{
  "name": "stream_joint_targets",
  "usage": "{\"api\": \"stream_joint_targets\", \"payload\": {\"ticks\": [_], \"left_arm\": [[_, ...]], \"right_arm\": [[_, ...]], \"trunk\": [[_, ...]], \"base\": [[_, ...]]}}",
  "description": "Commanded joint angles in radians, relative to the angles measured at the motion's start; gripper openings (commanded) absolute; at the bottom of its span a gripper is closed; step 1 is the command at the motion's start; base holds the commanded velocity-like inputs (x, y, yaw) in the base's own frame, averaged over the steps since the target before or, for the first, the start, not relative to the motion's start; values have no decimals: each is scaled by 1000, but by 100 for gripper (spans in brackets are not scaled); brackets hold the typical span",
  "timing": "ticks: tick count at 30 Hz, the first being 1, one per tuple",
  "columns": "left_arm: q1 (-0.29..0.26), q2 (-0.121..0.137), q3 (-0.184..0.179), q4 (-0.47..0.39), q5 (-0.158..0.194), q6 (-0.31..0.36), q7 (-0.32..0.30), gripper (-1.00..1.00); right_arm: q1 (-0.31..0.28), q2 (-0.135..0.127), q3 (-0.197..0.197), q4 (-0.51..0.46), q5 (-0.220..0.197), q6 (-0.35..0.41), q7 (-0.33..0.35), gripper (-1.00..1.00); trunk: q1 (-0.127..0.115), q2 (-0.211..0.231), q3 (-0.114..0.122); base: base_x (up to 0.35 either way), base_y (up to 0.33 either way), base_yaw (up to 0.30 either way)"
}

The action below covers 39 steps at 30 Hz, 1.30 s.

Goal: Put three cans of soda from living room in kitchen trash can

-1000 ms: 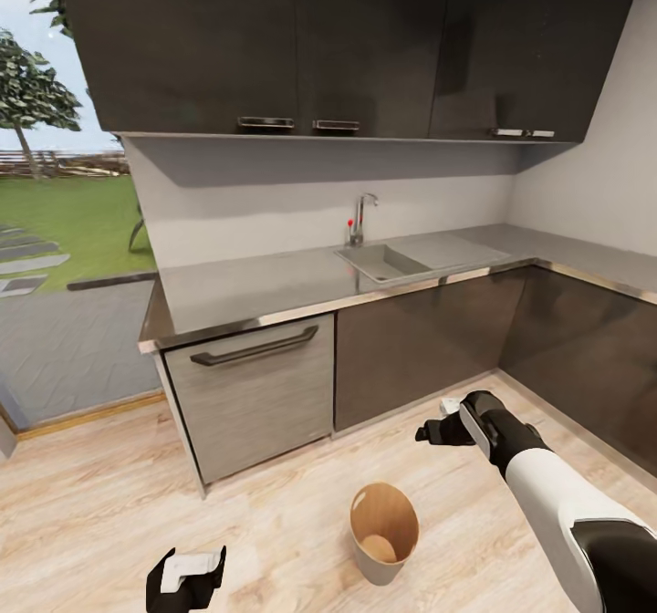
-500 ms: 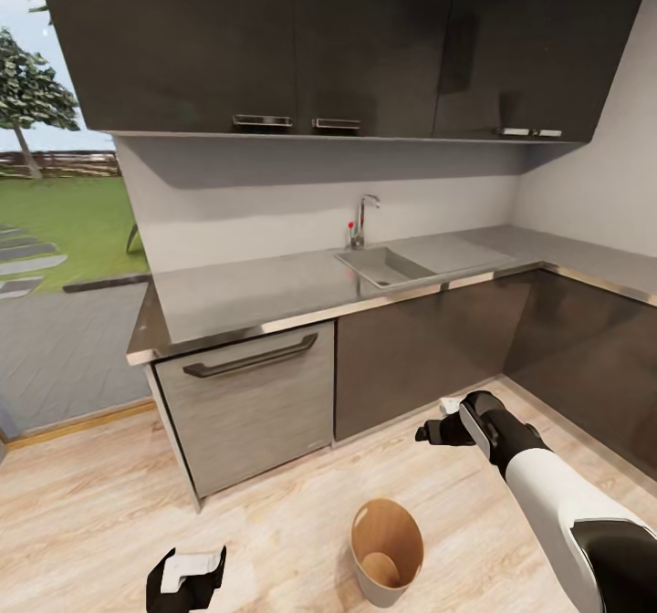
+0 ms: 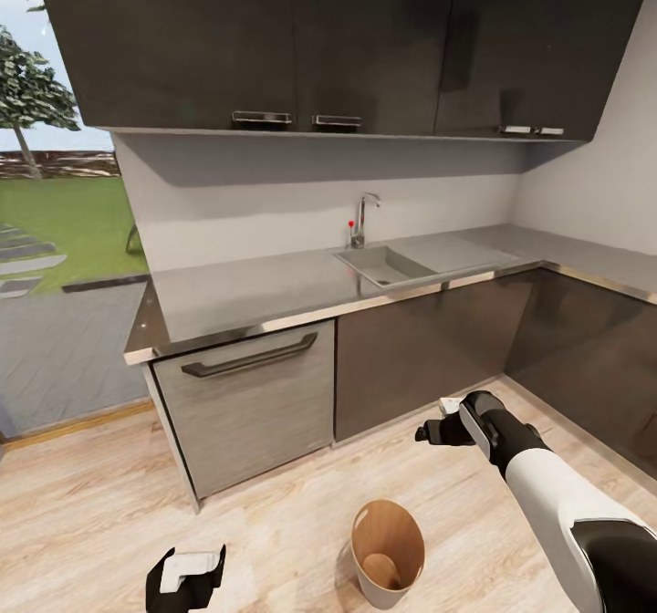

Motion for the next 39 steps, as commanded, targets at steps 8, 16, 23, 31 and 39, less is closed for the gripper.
{"api": "stream_joint_targets", "payload": {"ticks": [8,16,23,31,39], "left_arm": [[0,0,0,1,0,0,0,100],[-1,0,-1,1,-1,0,0,100],[0,0,-1,2,-1,1,0,100],[-1,0,-1,2,-2,1,-1,100],[0,0,-1,0,-1,2,-1,100]], "right_arm": [[0,1,1,0,0,0,1,100],[0,1,1,-1,0,0,1,100],[0,0,1,-2,0,-1,1,100],[0,-1,0,-2,0,-2,2,100],[0,-2,0,-3,0,-2,2,100]], "trunk": [[31,-56,-25],[61,-112,-50],[88,-161,-72],[119,-217,-97],[130,-238,-107]], "base": [[0,0,0],[0,0,0],[0,0,0],[0,0,0],[0,0,0]]}}
